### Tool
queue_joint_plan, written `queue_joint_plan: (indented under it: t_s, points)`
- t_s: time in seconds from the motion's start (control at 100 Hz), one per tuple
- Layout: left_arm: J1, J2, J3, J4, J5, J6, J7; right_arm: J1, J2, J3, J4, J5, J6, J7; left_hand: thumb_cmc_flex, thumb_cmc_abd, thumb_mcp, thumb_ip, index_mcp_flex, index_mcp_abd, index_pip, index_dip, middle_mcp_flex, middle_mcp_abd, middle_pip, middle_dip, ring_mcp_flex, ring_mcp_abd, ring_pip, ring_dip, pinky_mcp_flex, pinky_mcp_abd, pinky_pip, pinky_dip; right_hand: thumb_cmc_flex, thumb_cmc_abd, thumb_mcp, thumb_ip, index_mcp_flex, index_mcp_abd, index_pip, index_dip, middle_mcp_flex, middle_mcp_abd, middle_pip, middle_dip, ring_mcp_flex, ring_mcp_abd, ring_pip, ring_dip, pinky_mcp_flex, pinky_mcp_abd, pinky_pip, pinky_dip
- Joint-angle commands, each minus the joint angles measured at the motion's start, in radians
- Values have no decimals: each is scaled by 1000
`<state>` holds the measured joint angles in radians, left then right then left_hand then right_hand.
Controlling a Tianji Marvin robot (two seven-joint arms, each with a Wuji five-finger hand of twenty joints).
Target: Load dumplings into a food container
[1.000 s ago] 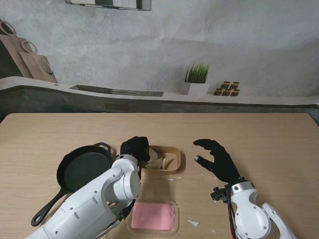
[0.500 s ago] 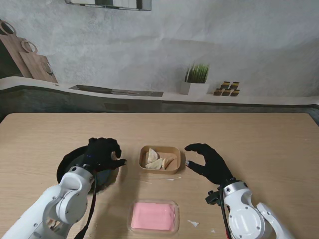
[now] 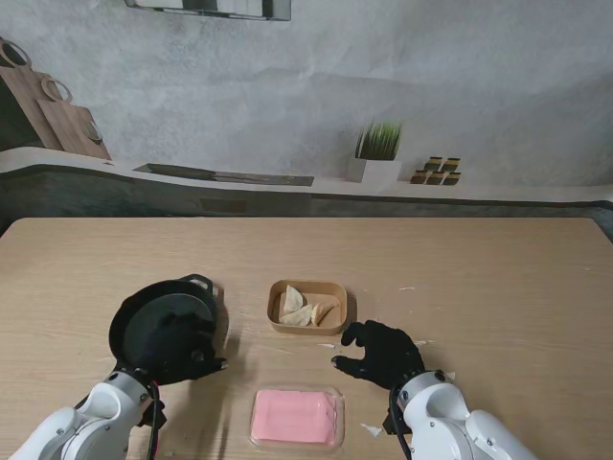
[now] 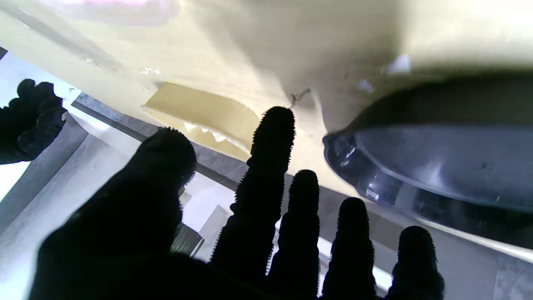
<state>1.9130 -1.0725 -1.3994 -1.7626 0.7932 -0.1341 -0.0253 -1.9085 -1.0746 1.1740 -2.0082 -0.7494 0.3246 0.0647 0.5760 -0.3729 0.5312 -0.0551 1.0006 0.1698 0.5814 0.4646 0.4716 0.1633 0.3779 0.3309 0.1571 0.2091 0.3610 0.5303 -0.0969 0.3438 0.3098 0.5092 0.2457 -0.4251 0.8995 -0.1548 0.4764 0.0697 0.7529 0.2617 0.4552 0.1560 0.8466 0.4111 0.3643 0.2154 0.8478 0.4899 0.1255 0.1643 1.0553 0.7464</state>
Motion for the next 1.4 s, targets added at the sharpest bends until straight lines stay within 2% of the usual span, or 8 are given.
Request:
queue_joint_plan:
  t_s: [0.0,0.23,0.26,0.32,0.57,0.74,1.04,1.39]
  points:
    - [36,1,-3,8,-38,10,-37,-19,-9,-27,-2,7,6,1,-1,29,-27,6,39,21,-35,-20,-38,-20,-16,-20,-50,-21,-21,-16,-22,-28,-60,30,-30,35,-21,40,19,26,18,21,12,29,46,15,12,27,38,22,-15,-20,74,-24]
    - [76,0,-2,4,-51,1,-29,-18,6,-111,-9,-55,168,51,16,19,-26,11,41,15,-56,-28,-44,-29,-12,-18,-52,-31,-26,-14,-1,-25,-105,86,-28,64,-59,42,50,32,39,55,-11,31,85,30,0,30,80,42,-28,-35,132,-53]
    - [78,0,0,5,-49,3,-29,-19,5,-121,-7,-60,185,48,16,4,0,9,39,11,-46,-17,-45,-28,-11,-15,-51,-30,-26,-9,6,-26,-136,140,-27,64,-59,42,55,33,46,61,-12,33,87,30,1,32,81,42,-28,-34,134,-54]
    - [85,-1,5,10,-52,5,-19,-21,7,-136,-5,-75,218,48,23,-20,29,13,38,12,-25,-6,-43,-29,-6,-12,-52,-29,-23,-6,6,-26,-138,157,-29,70,-64,42,61,41,55,82,-23,37,94,32,-4,34,88,45,-31,-35,143,-57]
    - [107,1,21,10,-52,-6,-22,-11,6,-195,9,-95,338,26,35,-49,61,12,53,0,-1,-3,-34,-38,1,-10,-48,-35,-19,-5,5,-25,-138,170,-30,81,-71,41,73,80,20,84,-54,51,110,36,-21,41,99,50,-47,-42,154,-60]
    - [107,4,29,4,-53,-11,-36,7,16,-218,-1,-110,407,67,46,-79,75,-2,53,-14,21,-7,-30,-42,5,-7,-44,-34,-11,-1,4,-22,-134,181,-31,88,-77,42,57,97,13,81,-68,55,119,38,-28,39,105,52,-54,-48,155,-61]
    - [103,6,21,-6,0,-15,-22,10,10,-215,10,-71,406,49,54,-93,71,-15,16,-32,19,-44,-51,-46,-2,-7,-52,-38,-15,-1,-14,-24,-137,194,-22,86,-80,42,46,104,18,78,-80,60,132,40,-39,38,116,57,-68,-56,162,-56]
    - [151,2,-7,-66,183,-125,137,-26,1,-186,-1,-56,390,17,1,-65,47,12,-71,-88,-47,-93,-62,-57,20,24,-28,-42,21,29,6,-13,-113,236,-22,82,-77,42,47,110,21,74,-83,65,137,39,-39,43,120,58,-71,-54,166,-51]
